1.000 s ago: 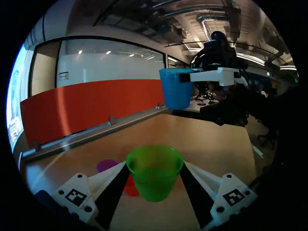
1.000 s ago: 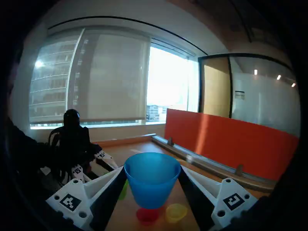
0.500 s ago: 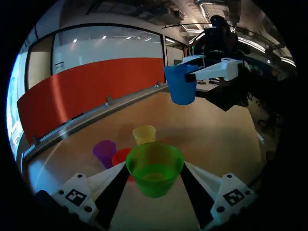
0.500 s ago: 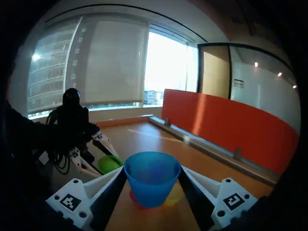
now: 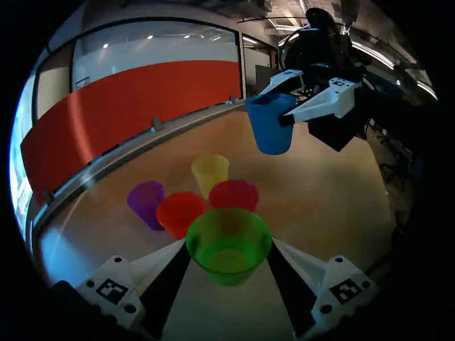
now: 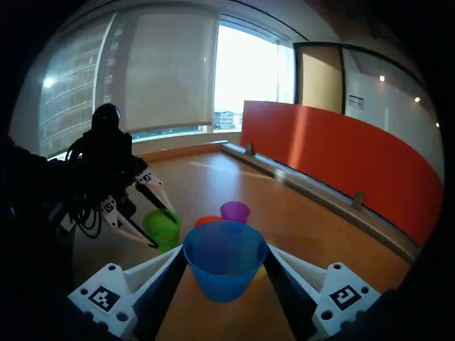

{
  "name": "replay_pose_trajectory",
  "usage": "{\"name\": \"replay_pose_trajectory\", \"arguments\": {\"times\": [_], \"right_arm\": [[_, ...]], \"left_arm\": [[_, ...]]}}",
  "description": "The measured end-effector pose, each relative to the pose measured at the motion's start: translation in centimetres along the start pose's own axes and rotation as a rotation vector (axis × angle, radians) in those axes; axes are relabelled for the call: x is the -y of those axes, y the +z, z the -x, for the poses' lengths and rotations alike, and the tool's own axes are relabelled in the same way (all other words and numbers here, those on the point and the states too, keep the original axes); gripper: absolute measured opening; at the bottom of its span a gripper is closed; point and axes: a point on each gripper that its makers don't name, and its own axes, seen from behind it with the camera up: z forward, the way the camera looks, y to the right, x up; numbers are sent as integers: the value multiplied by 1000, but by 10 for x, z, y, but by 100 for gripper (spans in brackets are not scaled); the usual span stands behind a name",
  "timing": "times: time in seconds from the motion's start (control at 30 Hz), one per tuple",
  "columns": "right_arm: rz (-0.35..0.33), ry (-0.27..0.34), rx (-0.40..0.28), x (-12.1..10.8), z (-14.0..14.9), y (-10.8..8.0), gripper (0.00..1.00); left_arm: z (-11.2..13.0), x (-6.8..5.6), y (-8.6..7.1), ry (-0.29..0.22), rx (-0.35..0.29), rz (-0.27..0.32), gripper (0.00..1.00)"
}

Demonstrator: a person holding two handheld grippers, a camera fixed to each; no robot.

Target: Pour water

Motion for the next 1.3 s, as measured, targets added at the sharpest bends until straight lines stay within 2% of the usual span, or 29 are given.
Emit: {"name": "replay_pose_trajectory", "arguments": {"times": [0.57,1.3], "right_arm": [[9,12,51,-12,29,11,93],[12,4,88,-17,50,22,93]], "left_arm": [[25,2,15,-32,47,20,87],[40,-2,16,-53,56,41,87]]}}
